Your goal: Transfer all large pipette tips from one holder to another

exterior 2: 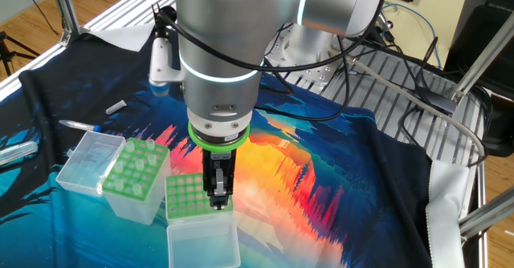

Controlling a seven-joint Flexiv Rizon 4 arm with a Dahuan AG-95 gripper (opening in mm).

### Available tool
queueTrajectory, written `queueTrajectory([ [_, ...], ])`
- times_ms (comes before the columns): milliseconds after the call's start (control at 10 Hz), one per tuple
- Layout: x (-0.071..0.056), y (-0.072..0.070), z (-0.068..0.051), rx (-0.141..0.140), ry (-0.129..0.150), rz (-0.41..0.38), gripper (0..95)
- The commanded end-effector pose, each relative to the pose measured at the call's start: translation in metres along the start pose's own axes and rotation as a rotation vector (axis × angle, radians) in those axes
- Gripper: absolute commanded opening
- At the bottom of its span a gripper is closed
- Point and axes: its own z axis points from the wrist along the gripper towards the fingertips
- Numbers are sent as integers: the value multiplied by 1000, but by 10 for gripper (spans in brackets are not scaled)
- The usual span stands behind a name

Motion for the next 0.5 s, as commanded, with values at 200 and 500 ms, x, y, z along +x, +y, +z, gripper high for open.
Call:
queueTrajectory([
  [200, 0, 0, 0, -4, -3, -8, 190],
  [500, 2, 0, 0, -2, -11, -13, 190],
])
